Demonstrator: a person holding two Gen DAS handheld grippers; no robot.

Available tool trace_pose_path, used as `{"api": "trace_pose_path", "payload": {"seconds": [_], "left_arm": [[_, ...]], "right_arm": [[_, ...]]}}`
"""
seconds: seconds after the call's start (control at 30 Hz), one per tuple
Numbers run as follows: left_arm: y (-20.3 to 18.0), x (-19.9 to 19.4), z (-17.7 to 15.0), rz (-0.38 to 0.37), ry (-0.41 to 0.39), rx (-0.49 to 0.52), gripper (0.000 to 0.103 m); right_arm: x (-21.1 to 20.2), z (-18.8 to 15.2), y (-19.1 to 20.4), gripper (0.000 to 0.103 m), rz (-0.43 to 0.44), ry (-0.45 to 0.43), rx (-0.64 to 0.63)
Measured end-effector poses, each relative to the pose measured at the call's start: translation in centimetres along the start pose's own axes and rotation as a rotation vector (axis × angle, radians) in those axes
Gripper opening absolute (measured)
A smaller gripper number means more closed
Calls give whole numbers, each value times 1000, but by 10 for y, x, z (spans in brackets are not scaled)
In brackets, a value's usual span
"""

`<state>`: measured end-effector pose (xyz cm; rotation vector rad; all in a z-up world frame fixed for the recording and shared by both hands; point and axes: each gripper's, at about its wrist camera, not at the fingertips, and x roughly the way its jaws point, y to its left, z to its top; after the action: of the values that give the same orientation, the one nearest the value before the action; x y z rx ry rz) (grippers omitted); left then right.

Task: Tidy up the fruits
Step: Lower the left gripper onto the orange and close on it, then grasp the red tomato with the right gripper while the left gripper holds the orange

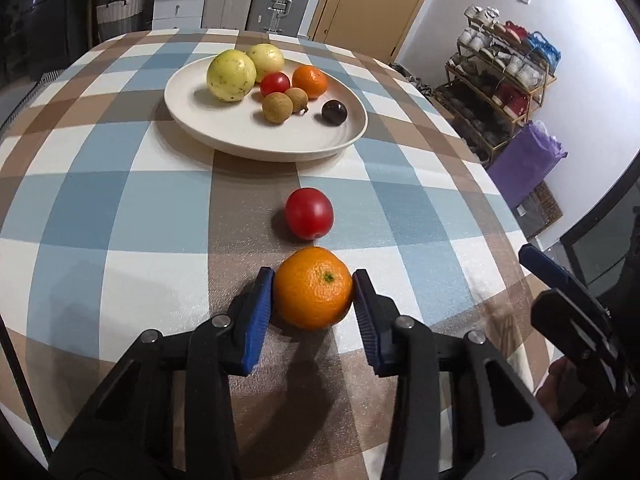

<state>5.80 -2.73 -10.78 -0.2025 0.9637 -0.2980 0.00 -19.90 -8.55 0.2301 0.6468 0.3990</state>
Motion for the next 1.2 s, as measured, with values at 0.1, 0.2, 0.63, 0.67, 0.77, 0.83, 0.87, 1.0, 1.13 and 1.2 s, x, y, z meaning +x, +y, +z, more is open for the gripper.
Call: {"api": "trace_pose_path", "payload": {"seconds": [0.1, 0.2, 0.63, 0.67, 0.77, 0.83, 0.87, 1.0, 1.13, 1.2], "left_arm": [[8, -8, -4, -6, -16, -22, 36], [18, -17, -8, -11, -25, -42, 36], [72, -70, -33, -8, -83, -126, 36], [75, -72, -34, -9, -86, -130, 36], [83, -78, -38, -13, -87, -136, 36], [89, -79, -41, -24, -83, -154, 36], [92, -78, -41, -32, -83, -164, 36], [100, -79, -45, -49, -91, -181, 36], [105, -78, -48, -87, -89, -207, 36], [104, -78, -50, -98, -92, -203, 36]], "right_arm": [[3, 1, 1, 103, -1, 9, 1], [8, 4, 2, 103, -6, 31, 9], [65, 18, 20, 103, 36, 202, 30], [74, 20, 25, 102, 43, 219, 25], [92, 22, 35, 102, 50, 241, 16], [100, 23, 42, 101, 43, 248, 5], [106, 24, 46, 100, 39, 248, -1], [121, 26, 51, 91, 45, 262, 29], [129, 28, 58, 72, -10, 262, -3], [133, 29, 59, 60, -24, 264, -10]]}}
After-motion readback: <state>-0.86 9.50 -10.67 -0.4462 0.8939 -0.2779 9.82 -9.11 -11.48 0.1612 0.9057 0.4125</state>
